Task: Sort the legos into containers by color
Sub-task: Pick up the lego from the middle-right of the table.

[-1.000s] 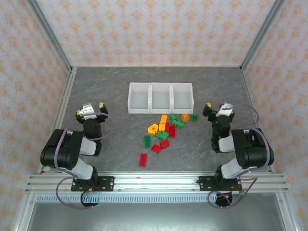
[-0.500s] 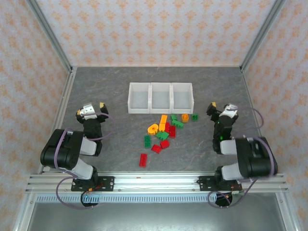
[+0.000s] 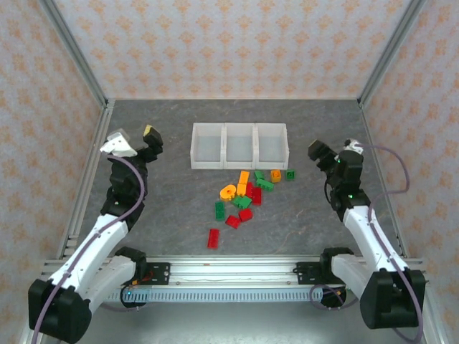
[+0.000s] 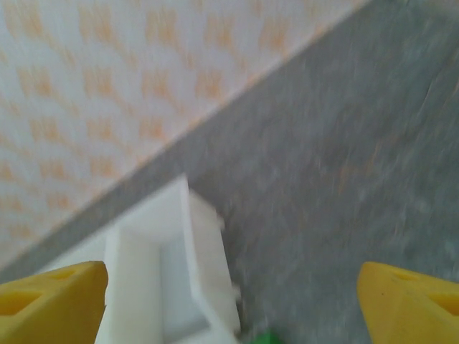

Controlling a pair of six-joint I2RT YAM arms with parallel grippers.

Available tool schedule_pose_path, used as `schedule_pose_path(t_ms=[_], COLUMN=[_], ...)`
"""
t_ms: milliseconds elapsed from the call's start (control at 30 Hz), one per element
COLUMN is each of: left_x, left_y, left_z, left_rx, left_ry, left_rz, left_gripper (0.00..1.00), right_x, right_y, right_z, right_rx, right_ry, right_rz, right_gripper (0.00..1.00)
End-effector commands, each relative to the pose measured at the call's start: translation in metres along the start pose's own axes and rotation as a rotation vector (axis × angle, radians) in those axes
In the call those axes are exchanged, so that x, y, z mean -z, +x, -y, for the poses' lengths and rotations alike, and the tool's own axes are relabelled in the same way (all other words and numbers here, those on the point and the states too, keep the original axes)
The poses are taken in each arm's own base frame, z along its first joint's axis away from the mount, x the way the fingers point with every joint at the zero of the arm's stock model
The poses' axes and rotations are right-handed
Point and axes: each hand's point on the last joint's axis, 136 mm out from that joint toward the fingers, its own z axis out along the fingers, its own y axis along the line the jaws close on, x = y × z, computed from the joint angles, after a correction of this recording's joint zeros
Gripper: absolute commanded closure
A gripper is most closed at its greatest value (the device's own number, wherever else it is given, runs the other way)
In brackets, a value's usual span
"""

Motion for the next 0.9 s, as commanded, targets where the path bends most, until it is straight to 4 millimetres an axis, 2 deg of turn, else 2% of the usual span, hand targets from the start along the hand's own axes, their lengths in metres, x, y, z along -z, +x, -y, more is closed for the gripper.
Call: schedule_pose_path(t_ms=[0,200,367,500,733,867], left_x=[0.021,0.056,0.079,0.086,0.086,0.085], left_y=[0.061,0.078,0.09,0.083,0.084,0.079], left_z=[-0.01,-0.016,-0.018,-0.01,0.0,0.004], left_rx=[0.003,0.102,0.152,0.165,0.147,0.057], left_ry=[-0.015,0.053,0.107,0.157,0.199,0.212], left_rz=[-0.327,-0.389,-0.434,-0.428,-0.465,-0.476], left_gripper=[0.01,0.01,0.01,0.01,0.01,0.01], right_x=[0.001,-0.015,-0.03,-0.039,-0.053,-0.063], right_y=[0.038,0.068,0.097,0.113,0.12,0.127], right_z=[-0.014,-0.01,0.014,0.02,0.02,0.019], right_rx=[0.056,0.115,0.175,0.232,0.264,0.304], right_ry=[-0.014,-0.016,0.072,0.082,0.081,0.103], right_rz=[-0.213,-0.318,-0.447,-0.525,-0.563,-0.6], right_gripper=[0.11,0.15,0.18,0.19,0.22,0.26])
